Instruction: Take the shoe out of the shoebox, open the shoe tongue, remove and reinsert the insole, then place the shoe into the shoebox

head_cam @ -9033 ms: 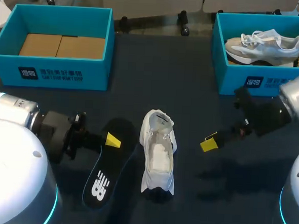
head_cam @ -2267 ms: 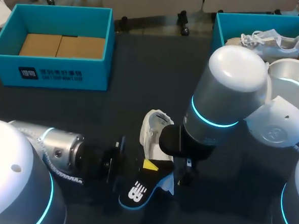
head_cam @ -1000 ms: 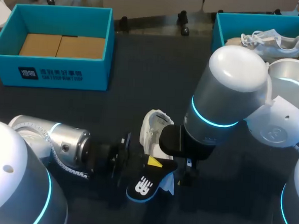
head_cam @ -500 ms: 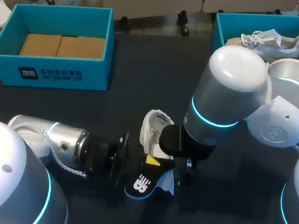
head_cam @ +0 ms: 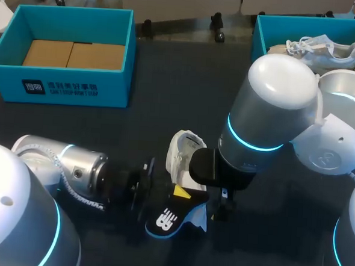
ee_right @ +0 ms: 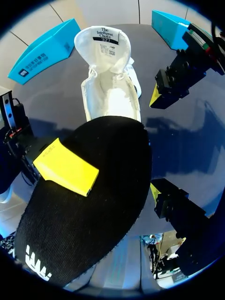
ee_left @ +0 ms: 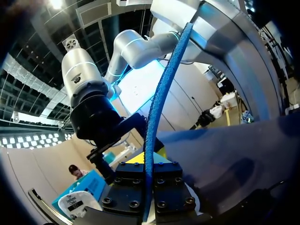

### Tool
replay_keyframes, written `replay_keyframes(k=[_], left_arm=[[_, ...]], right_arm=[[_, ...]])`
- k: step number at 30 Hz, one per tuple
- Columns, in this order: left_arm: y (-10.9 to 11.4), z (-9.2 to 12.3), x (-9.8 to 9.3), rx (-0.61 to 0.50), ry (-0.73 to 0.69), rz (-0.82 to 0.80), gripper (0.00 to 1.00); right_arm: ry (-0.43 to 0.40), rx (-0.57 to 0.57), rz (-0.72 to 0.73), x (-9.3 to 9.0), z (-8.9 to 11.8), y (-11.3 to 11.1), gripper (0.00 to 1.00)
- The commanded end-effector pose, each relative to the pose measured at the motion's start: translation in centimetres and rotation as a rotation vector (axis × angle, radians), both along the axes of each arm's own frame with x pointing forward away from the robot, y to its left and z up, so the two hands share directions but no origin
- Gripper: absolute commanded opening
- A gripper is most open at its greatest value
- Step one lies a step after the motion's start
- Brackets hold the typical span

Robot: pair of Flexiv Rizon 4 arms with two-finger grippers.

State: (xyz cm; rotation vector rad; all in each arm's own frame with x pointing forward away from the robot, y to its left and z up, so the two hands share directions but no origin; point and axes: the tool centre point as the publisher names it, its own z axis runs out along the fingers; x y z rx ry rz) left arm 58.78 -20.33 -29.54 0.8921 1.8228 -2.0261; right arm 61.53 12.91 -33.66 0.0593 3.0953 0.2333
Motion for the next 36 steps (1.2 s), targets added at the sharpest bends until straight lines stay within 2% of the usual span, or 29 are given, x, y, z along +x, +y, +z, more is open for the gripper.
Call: replay_keyframes(k=[1, 16, 36], left_arm=[[-0.5, -0.3, 0.4, 0.002, 0.001, -0.003, 0.00], [0.1, -1.3, 1.3, 0.033, 0.025, 0.030, 0.00], [0.1, -2.4, 1.5, 0.067, 0.082, 0.015, 0.00]], right_arm=[[0.000, 0.000, 0.000, 0.0, -0.2, 0.1, 1.00], [0.000, 0.000, 0.000, 0.0, -0.2, 0.1, 1.00], [0.000, 0.000, 0.000, 0.0, -0.2, 0.1, 1.00]])
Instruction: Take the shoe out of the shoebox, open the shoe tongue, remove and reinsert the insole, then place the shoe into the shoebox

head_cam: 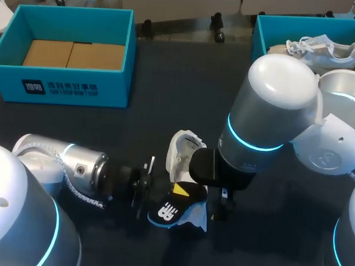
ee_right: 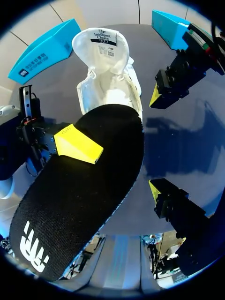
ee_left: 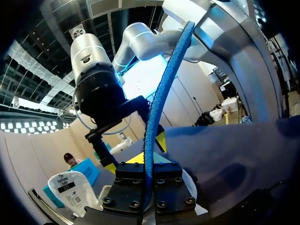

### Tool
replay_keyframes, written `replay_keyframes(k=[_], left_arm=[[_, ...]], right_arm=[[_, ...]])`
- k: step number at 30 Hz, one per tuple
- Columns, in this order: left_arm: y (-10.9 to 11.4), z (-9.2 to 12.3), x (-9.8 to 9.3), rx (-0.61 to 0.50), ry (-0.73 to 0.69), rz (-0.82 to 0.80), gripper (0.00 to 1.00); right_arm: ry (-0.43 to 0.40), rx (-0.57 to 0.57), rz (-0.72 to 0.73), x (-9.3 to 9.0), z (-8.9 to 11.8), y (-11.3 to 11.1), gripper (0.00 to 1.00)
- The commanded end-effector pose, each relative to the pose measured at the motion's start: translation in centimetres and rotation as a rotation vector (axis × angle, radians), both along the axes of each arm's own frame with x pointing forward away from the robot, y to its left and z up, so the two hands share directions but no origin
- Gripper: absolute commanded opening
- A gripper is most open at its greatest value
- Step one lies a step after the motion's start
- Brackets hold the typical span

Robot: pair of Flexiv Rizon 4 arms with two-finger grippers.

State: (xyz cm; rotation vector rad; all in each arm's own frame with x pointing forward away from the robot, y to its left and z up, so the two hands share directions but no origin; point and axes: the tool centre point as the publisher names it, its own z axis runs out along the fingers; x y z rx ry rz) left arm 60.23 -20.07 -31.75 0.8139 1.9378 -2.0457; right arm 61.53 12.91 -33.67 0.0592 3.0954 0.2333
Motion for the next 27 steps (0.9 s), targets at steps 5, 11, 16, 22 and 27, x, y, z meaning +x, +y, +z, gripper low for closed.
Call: replay_keyframes(k=[5, 11, 16, 22, 27], left_arm=[[-0.3, -0.3, 0.6, 0.012, -0.016, 0.016, 0.00], [-0.6, -0.5, 0.9, 0.009, -0.025, 0.035, 0.00], [-0.7, -0.6, 1.2, 0.009, -0.038, 0.055, 0.00], [-0.6, -0.8, 1.9, 0.016, -0.047, 0.081, 0.00], [-0.6, -0.9, 2.3, 0.024, -0.055, 0.104, 0.00]], right_arm=[[0.000, 0.000, -0.001, 0.0, -0.2, 0.1, 1.00], [0.000, 0.000, -0.001, 0.0, -0.2, 0.1, 1.00], [0.000, 0.000, -0.001, 0.0, -0.2, 0.1, 1.00], [0.000, 0.000, -0.001, 0.0, -0.2, 0.1, 1.00], [0.000, 0.000, -0.001, 0.0, -0.2, 0.1, 1.00]])
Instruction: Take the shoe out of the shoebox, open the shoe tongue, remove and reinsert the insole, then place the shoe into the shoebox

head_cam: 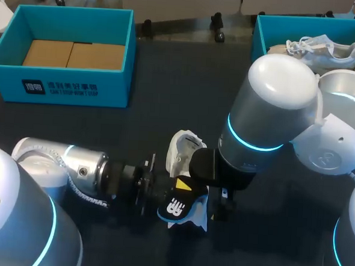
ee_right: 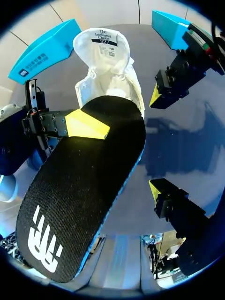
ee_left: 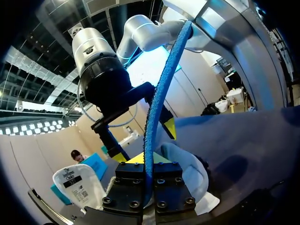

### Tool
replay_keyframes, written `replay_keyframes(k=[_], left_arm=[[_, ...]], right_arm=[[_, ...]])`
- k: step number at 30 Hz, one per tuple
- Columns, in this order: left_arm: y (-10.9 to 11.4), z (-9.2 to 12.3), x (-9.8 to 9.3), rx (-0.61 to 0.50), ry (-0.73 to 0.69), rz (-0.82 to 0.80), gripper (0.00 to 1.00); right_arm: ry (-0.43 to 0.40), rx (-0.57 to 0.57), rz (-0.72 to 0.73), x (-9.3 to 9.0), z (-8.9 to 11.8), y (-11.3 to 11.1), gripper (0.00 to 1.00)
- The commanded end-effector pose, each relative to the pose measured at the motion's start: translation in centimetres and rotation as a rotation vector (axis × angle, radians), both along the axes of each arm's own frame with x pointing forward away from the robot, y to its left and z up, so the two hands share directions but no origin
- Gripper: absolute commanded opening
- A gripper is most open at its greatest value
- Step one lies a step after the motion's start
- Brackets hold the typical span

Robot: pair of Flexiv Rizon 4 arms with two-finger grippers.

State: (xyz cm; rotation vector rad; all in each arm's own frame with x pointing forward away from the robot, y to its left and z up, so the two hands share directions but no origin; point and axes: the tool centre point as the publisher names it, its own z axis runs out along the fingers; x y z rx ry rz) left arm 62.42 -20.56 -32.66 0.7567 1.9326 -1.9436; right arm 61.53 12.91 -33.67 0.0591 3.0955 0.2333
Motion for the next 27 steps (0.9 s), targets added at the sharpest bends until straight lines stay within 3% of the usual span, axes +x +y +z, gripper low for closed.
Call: replay_keyframes(k=[1, 27], left_arm=[[-0.2, 0.0, 0.1, 0.012, -0.015, 0.016, 0.00], [0.0, -1.7, 1.5, 0.083, -0.092, 0.121, 0.00]], right_arm=[[0.000, 0.000, -0.001, 0.0, -0.2, 0.1, 1.00], [0.000, 0.000, -0.001, 0.0, -0.2, 0.1, 1.00]])
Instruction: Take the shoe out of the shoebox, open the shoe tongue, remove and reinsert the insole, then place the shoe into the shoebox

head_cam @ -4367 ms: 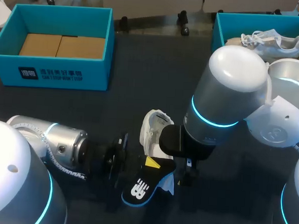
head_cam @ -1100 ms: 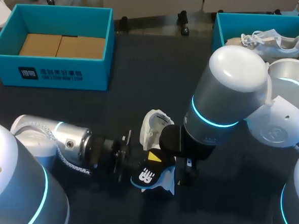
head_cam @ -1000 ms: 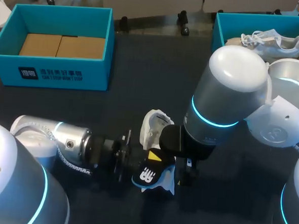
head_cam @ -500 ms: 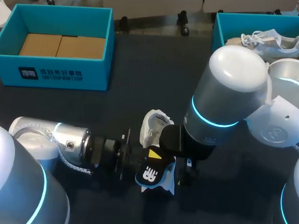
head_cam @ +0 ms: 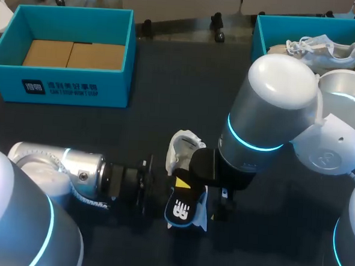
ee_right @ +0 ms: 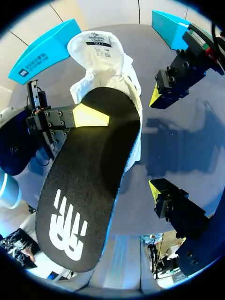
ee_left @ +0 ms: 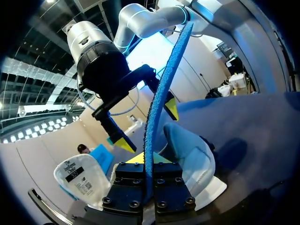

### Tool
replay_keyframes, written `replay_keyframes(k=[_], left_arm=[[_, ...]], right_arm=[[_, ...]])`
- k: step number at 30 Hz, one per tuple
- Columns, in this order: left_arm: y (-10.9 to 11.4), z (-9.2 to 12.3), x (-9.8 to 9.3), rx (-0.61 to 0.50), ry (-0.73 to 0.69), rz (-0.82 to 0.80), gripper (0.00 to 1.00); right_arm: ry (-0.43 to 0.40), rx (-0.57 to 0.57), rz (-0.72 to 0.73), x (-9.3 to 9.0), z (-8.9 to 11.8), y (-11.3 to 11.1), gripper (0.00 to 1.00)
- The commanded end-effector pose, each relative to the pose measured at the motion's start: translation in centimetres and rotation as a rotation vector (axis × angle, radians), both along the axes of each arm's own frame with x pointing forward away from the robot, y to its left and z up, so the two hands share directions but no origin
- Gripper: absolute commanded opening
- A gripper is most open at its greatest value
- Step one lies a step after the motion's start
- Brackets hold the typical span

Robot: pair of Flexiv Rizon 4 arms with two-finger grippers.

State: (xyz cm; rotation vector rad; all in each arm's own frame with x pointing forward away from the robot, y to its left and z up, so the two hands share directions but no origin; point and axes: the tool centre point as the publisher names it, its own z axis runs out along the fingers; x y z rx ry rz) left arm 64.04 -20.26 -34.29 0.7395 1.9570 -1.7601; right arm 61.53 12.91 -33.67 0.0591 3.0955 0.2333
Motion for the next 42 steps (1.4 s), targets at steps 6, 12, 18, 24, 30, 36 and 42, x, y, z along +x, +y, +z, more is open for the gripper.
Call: replay_keyframes(k=[6, 12, 18, 24, 30, 36, 42], left_arm=[[-0.6, -0.6, 0.4, 0.036, -0.002, 0.044, 0.00], [-0.4, -0.4, 0.2, 0.022, 0.032, 0.036, 0.00], [0.0, 0.3, -0.4, -0.002, 0.048, 0.012, 0.00], [0.1, 1.0, -1.0, -0.020, 0.044, -0.006, 0.09], [0.0, 1.4, -1.4, -0.027, 0.037, -0.017, 0.18], [-0.2, 1.8, -1.7, -0.028, 0.030, -0.025, 0.22], [-0.4, 2.7, -2.2, -0.033, 0.015, -0.028, 0.23]], right_arm=[[0.000, 0.000, -0.001, 0.0, -0.2, 0.1, 1.00], [0.000, 0.000, -0.001, 0.0, -0.2, 0.1, 1.00], [0.000, 0.000, -0.001, 0.0, -0.2, 0.1, 1.00], [0.000, 0.000, -0.001, 0.0, -0.2, 0.1, 1.00], [0.000, 0.000, -0.001, 0.0, -0.2, 0.1, 1.00], [0.000, 0.000, -0.001, 0.0, -0.2, 0.1, 1.00], [0.000, 0.000, -0.001, 0.0, -0.2, 0.1, 1.00]])
